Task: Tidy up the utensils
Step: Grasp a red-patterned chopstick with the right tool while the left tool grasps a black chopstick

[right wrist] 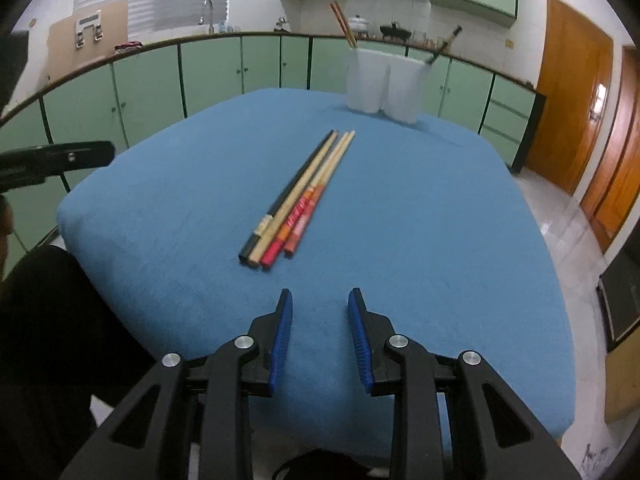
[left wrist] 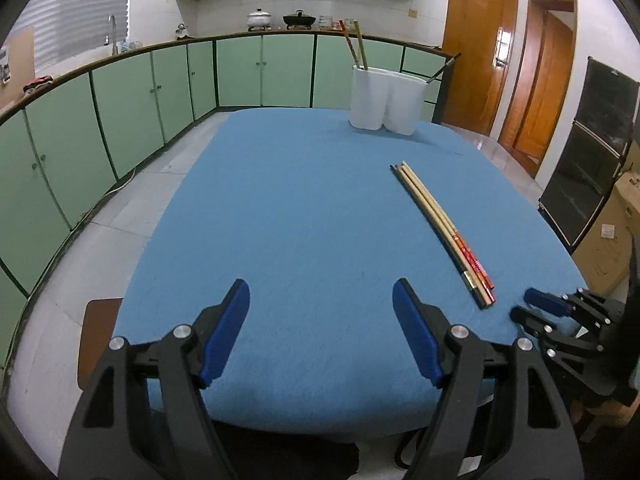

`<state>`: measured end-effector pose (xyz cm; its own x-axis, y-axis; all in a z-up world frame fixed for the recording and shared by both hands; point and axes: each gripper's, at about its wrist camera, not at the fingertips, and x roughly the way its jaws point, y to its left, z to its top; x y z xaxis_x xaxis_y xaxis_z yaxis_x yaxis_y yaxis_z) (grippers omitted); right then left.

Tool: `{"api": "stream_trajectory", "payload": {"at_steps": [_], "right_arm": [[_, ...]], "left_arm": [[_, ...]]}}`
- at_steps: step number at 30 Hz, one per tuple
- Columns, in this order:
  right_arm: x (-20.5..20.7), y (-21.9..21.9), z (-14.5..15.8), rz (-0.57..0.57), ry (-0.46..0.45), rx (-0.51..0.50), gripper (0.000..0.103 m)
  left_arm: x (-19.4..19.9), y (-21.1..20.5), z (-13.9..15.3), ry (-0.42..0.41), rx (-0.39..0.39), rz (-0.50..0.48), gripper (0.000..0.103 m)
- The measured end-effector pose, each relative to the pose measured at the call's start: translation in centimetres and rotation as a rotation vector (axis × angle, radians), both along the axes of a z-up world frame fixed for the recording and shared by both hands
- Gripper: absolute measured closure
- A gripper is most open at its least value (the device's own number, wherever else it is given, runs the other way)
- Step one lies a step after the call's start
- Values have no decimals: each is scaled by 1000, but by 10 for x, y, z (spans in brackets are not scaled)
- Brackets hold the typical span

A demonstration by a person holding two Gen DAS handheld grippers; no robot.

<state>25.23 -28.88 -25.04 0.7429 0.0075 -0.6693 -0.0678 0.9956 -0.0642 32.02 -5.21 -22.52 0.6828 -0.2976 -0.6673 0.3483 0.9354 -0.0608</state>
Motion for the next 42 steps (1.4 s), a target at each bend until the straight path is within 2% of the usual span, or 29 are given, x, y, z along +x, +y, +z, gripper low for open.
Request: {"api": "stream_trajectory", "payload": {"at_steps": [15, 16, 17, 18, 24, 31, 36, 42], "right_arm": [[31, 21, -2, -24, -43, -15, 74], [33, 18, -2, -39, -43, -15, 77], [35, 13, -3, -54, -40, -14, 89], [37, 10, -3, -64, -36, -11, 96], [34, -30, -3, -161, -28, -6, 97], [16, -72, -4, -237, -18, 21, 97], [14, -78, -4, -244, -25, 51, 97], [11, -83, -3, -242, -28, 88, 97]], "left_arm": [[2, 34, -11, 28, -32, 56, 31], [2, 34, -12, 28, -32, 52, 31], [1, 33, -14, 30, -32, 45, 31], [0, 31, -15, 33, -32, 34, 31], [-5, -3, -30, 52, -13, -48, 31], [-13, -66, -52, 79, 65, -138, 31], [-15, -99, -55, 66, 103, -160, 30], [-6, -115, -54, 77, 119, -109, 28]]}}
